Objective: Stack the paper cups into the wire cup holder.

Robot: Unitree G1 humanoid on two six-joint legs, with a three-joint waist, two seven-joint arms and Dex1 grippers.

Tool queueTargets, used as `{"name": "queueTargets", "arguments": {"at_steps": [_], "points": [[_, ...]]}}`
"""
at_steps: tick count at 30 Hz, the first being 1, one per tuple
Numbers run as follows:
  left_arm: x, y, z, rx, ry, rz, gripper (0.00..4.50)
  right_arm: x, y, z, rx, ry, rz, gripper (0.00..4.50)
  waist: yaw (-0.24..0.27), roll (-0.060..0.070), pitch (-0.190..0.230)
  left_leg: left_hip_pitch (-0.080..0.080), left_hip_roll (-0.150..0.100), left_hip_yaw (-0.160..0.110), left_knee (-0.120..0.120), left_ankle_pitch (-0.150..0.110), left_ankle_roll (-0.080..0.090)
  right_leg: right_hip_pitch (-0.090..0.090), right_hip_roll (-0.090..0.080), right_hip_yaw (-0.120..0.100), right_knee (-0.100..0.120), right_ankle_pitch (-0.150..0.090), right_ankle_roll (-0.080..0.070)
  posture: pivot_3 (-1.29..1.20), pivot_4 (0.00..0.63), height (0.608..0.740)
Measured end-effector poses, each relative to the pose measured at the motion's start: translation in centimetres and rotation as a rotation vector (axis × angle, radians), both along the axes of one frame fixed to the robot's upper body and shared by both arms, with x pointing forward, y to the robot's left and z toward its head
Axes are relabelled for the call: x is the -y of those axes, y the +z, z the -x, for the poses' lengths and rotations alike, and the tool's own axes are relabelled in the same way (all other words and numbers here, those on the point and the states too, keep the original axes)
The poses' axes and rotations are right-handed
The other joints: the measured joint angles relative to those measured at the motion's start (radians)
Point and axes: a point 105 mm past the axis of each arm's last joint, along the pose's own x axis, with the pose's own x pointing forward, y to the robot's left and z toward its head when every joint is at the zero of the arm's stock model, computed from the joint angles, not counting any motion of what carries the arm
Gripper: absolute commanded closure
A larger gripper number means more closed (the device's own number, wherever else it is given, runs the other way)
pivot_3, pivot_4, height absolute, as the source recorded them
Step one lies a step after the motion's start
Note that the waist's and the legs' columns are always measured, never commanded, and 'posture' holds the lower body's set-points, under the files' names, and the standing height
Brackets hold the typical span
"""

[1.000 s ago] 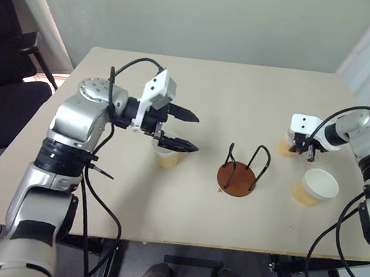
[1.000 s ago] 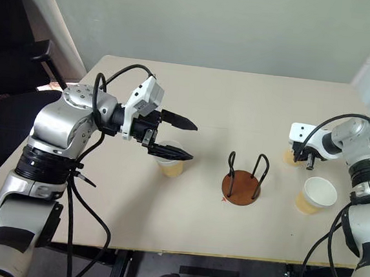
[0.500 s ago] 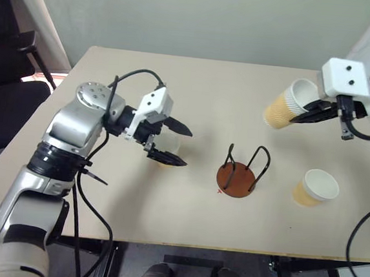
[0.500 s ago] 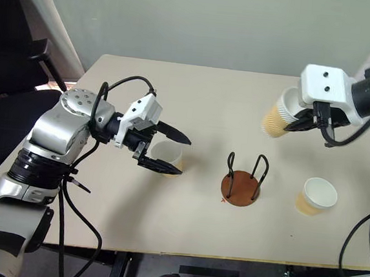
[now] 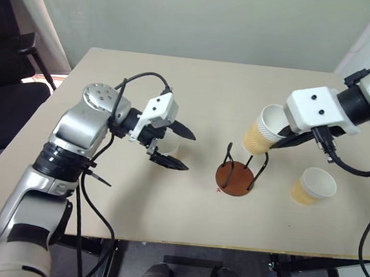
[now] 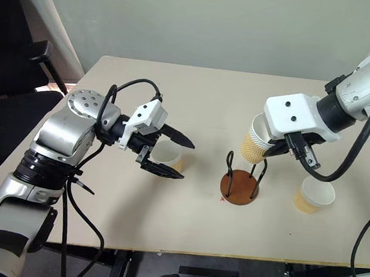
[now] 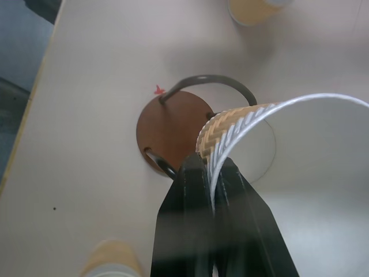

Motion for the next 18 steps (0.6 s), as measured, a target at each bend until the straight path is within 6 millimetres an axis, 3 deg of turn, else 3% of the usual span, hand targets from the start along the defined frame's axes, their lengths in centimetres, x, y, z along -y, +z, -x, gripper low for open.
{"name": "queueTargets", "arguments": {"at_steps": [11,14,18], "points": [[0.0,0.0,-0.1,0.003,0.008,-0.004,0.0,0.0,-2.1,0.0,-0.036,0.029,0.049,4.46,0.0,0.0,0.0,-0.001,0.0,0.0,0.001,0.0,0.0,0.0,0.0,0.0,0.0,0.0,0.0,0.0,0.15,0.74],[-0.1,0.0,-0.1,0.003,0.008,-0.004,0.0,-0.1,-3.0,-0.2,-0.042,0.039,0.066,3.88,-0.001,0.0,0.0,0.0,0.0,0.0,0.001,0.0,0.0,0.0,0.0,0.0,0.0,0.0,0.0,0.0,0.15,0.74],[-0.1,0.0,-0.1,0.005,0.012,-0.004,0.0,-0.2,-3.7,-0.3,-0.055,0.04,0.069,2.53,-0.001,0.0,0.0,0.0,0.0,0.0,0.001,0.0,0.0,0.0,0.0,0.0,0.0,0.0,0.0,0.0,0.15,0.74]]}}
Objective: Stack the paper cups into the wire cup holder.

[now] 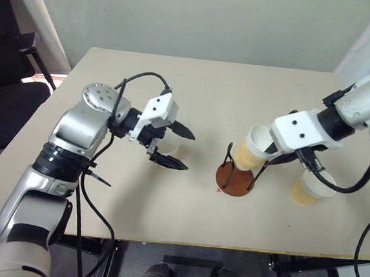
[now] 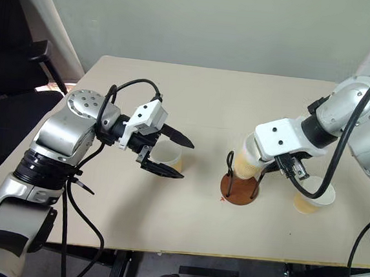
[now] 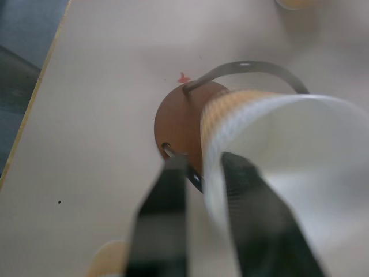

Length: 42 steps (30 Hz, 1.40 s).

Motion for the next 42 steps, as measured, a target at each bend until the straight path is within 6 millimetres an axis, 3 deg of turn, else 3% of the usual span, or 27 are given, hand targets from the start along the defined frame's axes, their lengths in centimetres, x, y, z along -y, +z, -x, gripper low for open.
{"name": "queueTargets", "arguments": {"at_steps": [6,8,13,15,18,24,28,42], "points": [[0.0,0.0,-0.3,0.01,0.032,0.002,0.0,-0.1,-0.3,-0.8,-0.001,-0.052,-0.065,0.59,0.0,0.0,0.0,0.0,0.0,0.0,0.0,0.0,0.0,0.0,0.0,0.0,0.0,0.0,0.0,0.0,0.15,0.74],[-0.2,0.1,-0.5,0.033,0.055,-0.013,0.0,0.0,0.3,-1.2,0.011,-0.101,-0.123,0.59,0.0,0.0,0.0,0.0,0.0,0.0,0.0,0.0,0.0,0.0,0.0,0.0,-0.001,0.0,0.0,0.0,0.15,0.74],[-3.0,1.7,-0.2,0.19,0.167,-0.175,0.0,1.0,3.1,-1.7,0.049,-0.251,-0.328,0.59,-0.003,0.0,0.0,0.0,0.0,0.0,-0.002,0.0,0.0,0.0,0.001,0.0,-0.002,0.0,0.0,0.0,0.15,0.74],[-3.8,1.8,0.2,0.274,0.19,-0.262,0.0,1.3,3.2,-1.4,0.008,-0.286,-0.372,0.59,-0.002,0.0,0.0,0.0,0.0,0.0,-0.002,0.0,0.0,0.0,0.0,0.0,-0.002,-0.001,-0.001,0.0,0.15,0.74],[-4.6,0.6,0.3,0.369,0.197,-0.407,0.0,1.9,3.1,-1.2,-0.034,-0.33,-0.402,0.59,-0.002,0.0,0.0,0.0,0.0,0.0,-0.001,0.0,0.0,0.0,0.0,0.0,-0.002,-0.001,-0.001,0.0,0.15,0.74],[-4.3,-1.0,0.4,0.413,0.183,-0.516,0.0,2.6,2.8,-1.1,-0.063,-0.359,-0.406,0.59,-0.005,0.0,0.0,0.002,0.0,0.0,-0.001,0.001,-0.001,0.0,0.0,0.001,0.001,0.0,-0.002,0.0,0.15,0.74],[-5.1,-2.4,-0.8,0.437,0.22,-0.591,0.0,2.3,2.9,-0.5,-0.106,-0.323,-0.446,0.59,-0.005,0.0,0.0,0.003,0.0,-0.001,-0.001,0.002,-0.002,0.0,0.0,0.0,0.004,-0.001,-0.003,0.0,0.15,0.74],[-3.7,-4.6,-2.3,0.413,0.183,-0.592,0.0,0.9,3.5,1.0,-0.124,-0.228,-0.487,0.59,-0.005,0.0,0.0,0.002,0.0,0.0,-0.001,0.001,-0.002,0.0,0.0,0.0,0.003,-0.001,-0.003,0.0,0.15,0.74]]}}
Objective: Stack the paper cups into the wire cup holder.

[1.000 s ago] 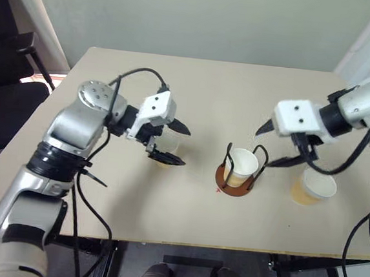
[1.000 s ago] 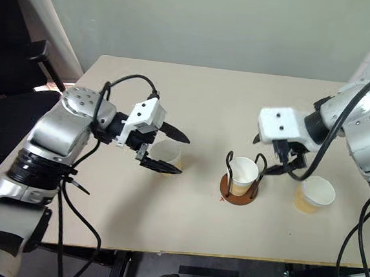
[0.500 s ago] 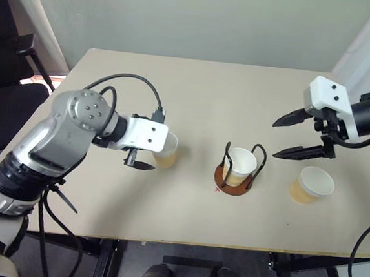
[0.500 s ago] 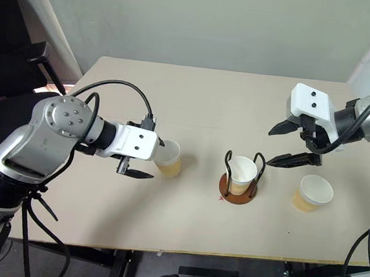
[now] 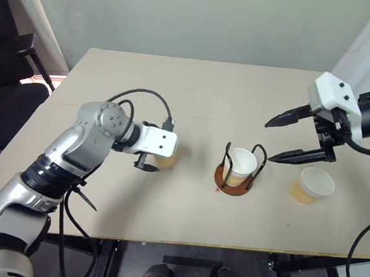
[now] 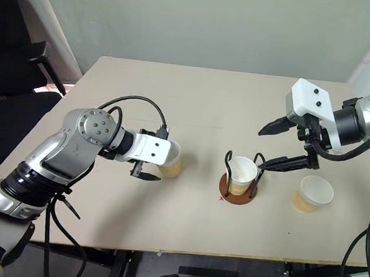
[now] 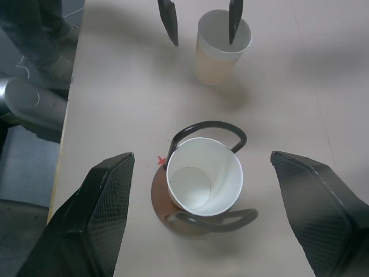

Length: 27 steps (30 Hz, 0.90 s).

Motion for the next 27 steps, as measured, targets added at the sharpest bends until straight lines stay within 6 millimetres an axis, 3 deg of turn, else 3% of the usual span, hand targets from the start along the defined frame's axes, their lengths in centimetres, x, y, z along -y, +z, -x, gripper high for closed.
{"name": "queueTargets", "arguments": {"at_steps": [5,8,18,27], "points": [[0.2,-1.0,-0.8,-0.015,0.006,-0.001,0.0,0.2,-0.1,0.2,-0.008,-0.002,-0.004,0.59,0.001,0.0,0.0,0.0,0.0,0.0,0.001,0.0,0.0,0.0,0.0,0.0,0.0,0.0,0.0,0.0,0.15,0.74],[0.7,-1.7,-1.3,-0.024,-0.009,0.011,0.8,0.3,-0.1,0.3,-0.005,-0.002,0.004,0.54,0.001,0.0,0.0,0.0,0.0,0.0,0.001,0.0,0.0,0.0,0.0,0.0,0.0,0.0,0.0,0.0,0.15,0.74],[1.2,-2.2,-1.4,-0.039,-0.111,0.021,4.32,0.4,-0.3,0.8,-0.035,-0.01,0.013,0.54,0.002,0.0,0.0,-0.001,0.0,0.0,0.0,0.0,0.0,0.0,0.0,0.0,-0.001,0.001,0.001,0.0,0.15,0.74],[1.6,-1.4,0.2,-0.113,-0.236,0.071,4.46,0.4,-0.2,1.4,-0.057,0.012,0.025,0.54,0.002,0.0,0.0,-0.001,0.0,0.0,0.001,0.0,0.0,0.0,0.0,0.0,0.0,0.001,0.001,0.0,0.15,0.74]]}}
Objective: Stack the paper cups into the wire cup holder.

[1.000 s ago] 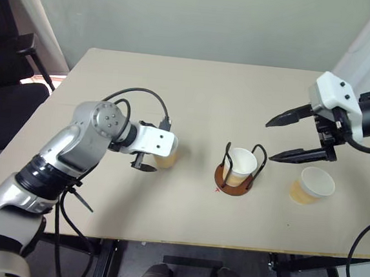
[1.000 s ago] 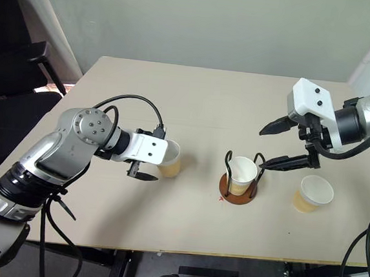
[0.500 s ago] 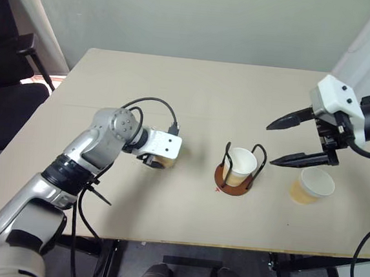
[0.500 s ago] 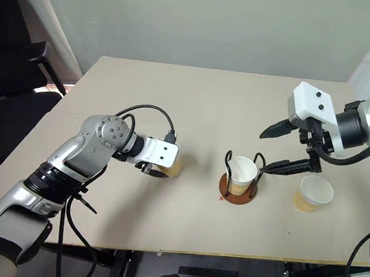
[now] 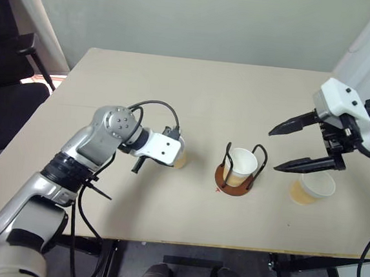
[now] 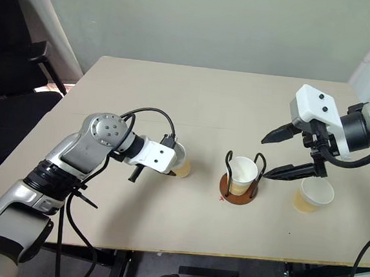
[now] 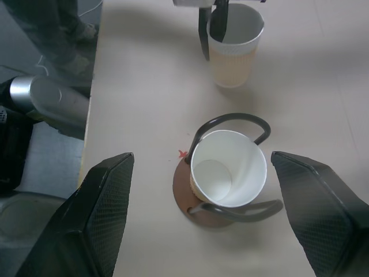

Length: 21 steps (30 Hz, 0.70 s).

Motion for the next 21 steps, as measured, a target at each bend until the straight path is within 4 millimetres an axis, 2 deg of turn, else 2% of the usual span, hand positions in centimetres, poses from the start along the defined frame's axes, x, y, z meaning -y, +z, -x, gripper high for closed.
{"name": "queueTargets", "arguments": {"at_steps": [4,9,15,21], "points": [[0.5,1.9,0.3,-0.042,-0.015,0.064,4.46,0.0,0.0,0.1,0.0,0.008,0.002,0.54,0.0,0.0,0.0,0.0,0.0,0.0,0.001,0.0,0.0,0.0,0.0,0.0,0.0,0.0,0.0,0.0,0.15,0.74],[2.2,5.9,1.2,-0.079,-0.075,0.172,4.46,0.5,-0.1,-0.2,-0.003,-0.005,0.004,0.54,0.0,0.0,0.0,-0.001,0.0,0.0,0.001,0.0,0.0,0.0,0.0,0.0,0.0,0.0,0.0,0.0,0.15,0.74],[5.4,11.1,2.5,-0.051,-0.223,0.25,4.46,2.0,-0.8,-0.1,-0.038,-0.052,0.033,0.54,0.004,0.0,0.0,-0.001,0.0,0.0,0.0,-0.001,0.001,0.001,0.0,0.0,-0.002,0.0,0.001,0.0,0.15,0.74],[8.4,12.4,3.3,-0.104,-0.354,0.246,4.46,3.1,-0.4,1.3,-0.037,-0.1,0.047,0.54,0.01,0.0,0.0,-0.002,0.0,0.001,0.0,-0.001,0.002,0.001,-0.001,0.0,-0.004,0.0,0.003,0.0,0.15,0.74]]}}
